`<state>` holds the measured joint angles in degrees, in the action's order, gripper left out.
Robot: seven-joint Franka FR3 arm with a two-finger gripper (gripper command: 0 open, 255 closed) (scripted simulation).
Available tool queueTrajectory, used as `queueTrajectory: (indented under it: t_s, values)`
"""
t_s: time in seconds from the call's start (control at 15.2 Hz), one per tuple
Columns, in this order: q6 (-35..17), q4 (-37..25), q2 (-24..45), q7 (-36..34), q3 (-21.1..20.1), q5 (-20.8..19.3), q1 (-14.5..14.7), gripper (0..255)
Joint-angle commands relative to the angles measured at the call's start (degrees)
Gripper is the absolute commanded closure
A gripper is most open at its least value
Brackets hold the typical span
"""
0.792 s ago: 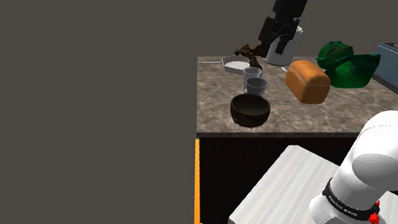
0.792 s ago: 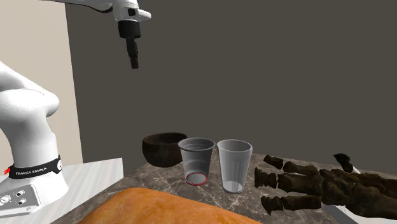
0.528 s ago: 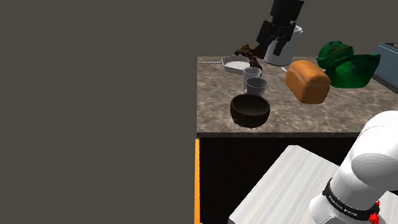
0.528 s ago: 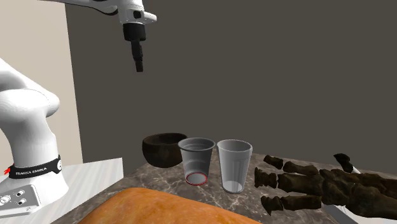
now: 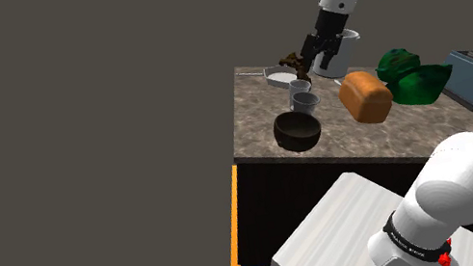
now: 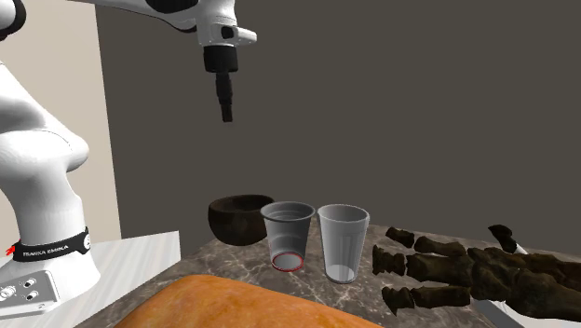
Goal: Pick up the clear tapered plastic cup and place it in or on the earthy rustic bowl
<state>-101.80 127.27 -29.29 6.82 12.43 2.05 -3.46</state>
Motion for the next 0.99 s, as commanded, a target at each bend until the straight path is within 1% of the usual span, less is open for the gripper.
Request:
queueTrajectory:
  t_s: [0.0, 0.46, 0.92]
  values:
    - [-2.27, -1.29, 3.87, 1.73, 1.77, -0.03, -0.34, 0]
    - [-7.29, -7.36, 16.41, 7.82, 7.4, 1.71, -1.65, 0]
    - [-9.93, -16.56, 30.62, 14.61, 11.8, 6.66, -3.95, 0]
